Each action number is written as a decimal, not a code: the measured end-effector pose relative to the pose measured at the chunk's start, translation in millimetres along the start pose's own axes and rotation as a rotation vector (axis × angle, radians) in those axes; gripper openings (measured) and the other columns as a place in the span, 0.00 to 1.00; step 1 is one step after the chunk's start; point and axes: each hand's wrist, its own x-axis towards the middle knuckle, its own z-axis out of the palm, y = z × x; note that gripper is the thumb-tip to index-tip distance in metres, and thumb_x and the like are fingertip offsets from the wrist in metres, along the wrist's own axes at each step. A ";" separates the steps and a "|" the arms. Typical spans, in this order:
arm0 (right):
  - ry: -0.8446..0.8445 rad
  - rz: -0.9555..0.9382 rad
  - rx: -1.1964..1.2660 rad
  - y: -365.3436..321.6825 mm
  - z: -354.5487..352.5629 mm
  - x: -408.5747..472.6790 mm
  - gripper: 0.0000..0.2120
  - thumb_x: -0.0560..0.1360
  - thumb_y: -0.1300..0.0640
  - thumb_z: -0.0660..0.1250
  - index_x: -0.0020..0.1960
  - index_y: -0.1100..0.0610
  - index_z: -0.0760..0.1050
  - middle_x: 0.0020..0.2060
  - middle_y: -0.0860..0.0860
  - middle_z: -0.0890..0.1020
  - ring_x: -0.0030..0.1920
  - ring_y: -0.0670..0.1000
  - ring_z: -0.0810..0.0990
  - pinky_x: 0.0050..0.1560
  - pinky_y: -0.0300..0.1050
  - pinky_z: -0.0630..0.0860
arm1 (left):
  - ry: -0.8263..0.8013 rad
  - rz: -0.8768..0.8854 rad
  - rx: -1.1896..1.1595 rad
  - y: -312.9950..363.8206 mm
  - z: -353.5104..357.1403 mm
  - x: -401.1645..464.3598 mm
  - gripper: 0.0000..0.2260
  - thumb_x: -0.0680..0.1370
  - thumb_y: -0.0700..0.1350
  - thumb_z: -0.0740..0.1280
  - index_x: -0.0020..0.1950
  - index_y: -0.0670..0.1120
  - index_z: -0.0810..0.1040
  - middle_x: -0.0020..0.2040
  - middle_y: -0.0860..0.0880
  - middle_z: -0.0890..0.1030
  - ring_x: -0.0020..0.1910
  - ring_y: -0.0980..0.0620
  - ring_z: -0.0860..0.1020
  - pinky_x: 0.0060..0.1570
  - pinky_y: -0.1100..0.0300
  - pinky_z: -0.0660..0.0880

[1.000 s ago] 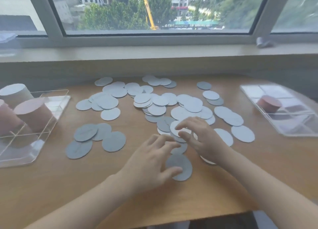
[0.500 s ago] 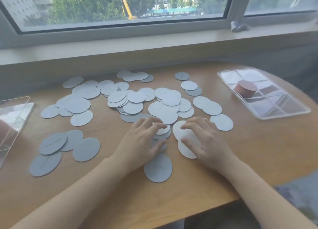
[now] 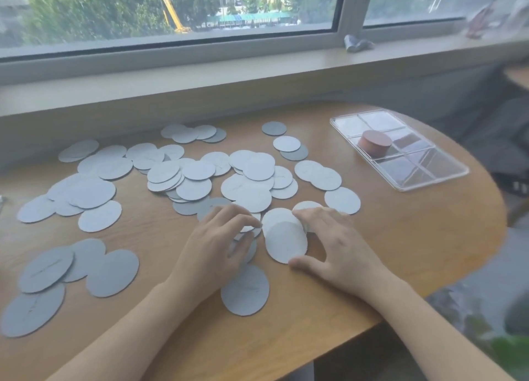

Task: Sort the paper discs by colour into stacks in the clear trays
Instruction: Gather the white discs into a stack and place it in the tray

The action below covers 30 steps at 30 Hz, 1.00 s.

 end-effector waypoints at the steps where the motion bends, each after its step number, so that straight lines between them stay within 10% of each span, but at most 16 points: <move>1: 0.013 -0.012 -0.007 0.2 0.3 0.9 0.37 0.70 0.31 0.64 0.73 0.49 0.66 0.65 0.42 0.73 0.68 0.46 0.67 0.71 0.44 0.57 | -0.003 0.014 0.005 1.0 0.3 0.3 0.08 0.80 0.48 0.62 0.55 0.51 0.80 0.54 0.58 0.77 0.52 0.55 0.73 0.51 0.64 0.68; 12: -0.155 -0.012 0.039 -5.4 -4.0 41.9 0.37 0.63 0.30 0.65 0.68 0.45 0.72 0.53 0.42 0.68 0.55 0.44 0.61 0.66 0.49 0.60 | -0.101 -0.036 0.047 -3.2 0.7 -2.4 0.17 0.78 0.55 0.68 0.65 0.53 0.77 0.59 0.59 0.75 0.57 0.56 0.70 0.57 0.61 0.69; 23: 0.234 -0.190 0.256 -36.7 16.6 39.0 0.18 0.69 0.57 0.74 0.58 0.52 0.77 0.48 0.43 0.80 0.54 0.47 0.74 0.63 0.44 0.65 | -0.017 -0.065 -0.134 -2.5 -4.1 0.9 0.09 0.77 0.46 0.70 0.57 0.54 0.77 0.47 0.58 0.76 0.48 0.58 0.72 0.48 0.66 0.68; 30: 0.083 0.021 0.039 -8.1 13.8 32.6 0.25 0.73 0.38 0.62 0.65 0.48 0.75 0.58 0.45 0.73 0.61 0.51 0.70 0.66 0.55 0.62 | 0.053 -0.260 -0.407 -9.1 -9.5 1.6 0.04 0.78 0.40 0.67 0.50 0.49 0.76 0.44 0.55 0.78 0.41 0.57 0.74 0.39 0.68 0.65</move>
